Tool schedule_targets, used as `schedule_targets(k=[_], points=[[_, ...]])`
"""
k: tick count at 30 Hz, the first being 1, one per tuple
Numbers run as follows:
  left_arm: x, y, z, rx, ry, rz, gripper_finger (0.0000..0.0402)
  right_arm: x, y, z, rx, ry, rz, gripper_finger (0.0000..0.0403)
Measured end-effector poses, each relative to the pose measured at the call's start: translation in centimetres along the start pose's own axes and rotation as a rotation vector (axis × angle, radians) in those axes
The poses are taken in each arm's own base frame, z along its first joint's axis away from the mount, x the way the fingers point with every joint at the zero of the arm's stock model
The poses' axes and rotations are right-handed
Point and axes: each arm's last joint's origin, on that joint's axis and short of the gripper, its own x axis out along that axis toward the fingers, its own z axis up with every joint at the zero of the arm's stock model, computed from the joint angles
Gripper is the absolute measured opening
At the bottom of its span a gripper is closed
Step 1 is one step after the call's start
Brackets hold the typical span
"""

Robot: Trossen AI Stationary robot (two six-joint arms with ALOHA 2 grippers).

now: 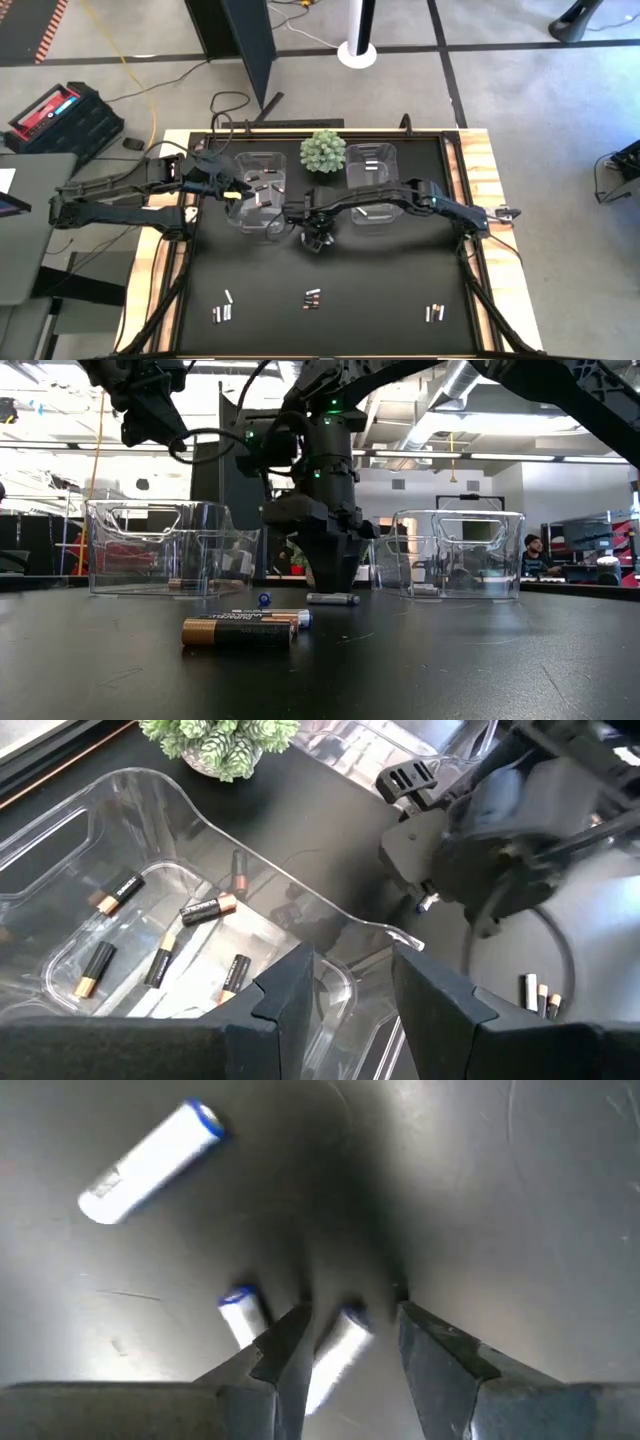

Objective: Sort batteries
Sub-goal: Put the white-blue battery into the right transparent bin

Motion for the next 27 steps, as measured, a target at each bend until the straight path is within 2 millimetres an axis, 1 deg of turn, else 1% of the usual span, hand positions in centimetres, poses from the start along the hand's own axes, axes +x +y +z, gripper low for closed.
schedule_targets(k=[4,13,20,27], points=[[0.0,0.0,0.0,-0.001,-0.001,0.000,0.0133,-0.1,0.3,0.1,-0.004,-0.023,0.014,0.0168],[0.0,0.0,0.0,-0.002,-0.001,0.000,0.0133,-0.1,0.1,0.0,-0.001,-0.004,0.007,0.0168],[0.0,0.0,0.0,-0.002,0.000,0.000,0.0133,-0.1,0.0,-0.5,0.009,0.041,-0.016,0.0168],[0.0,0.0,0.0,-0.002,0.000,0.000,0.0133,0.0,0.6,-0.9,0.010,0.051,-0.019,0.0168]])
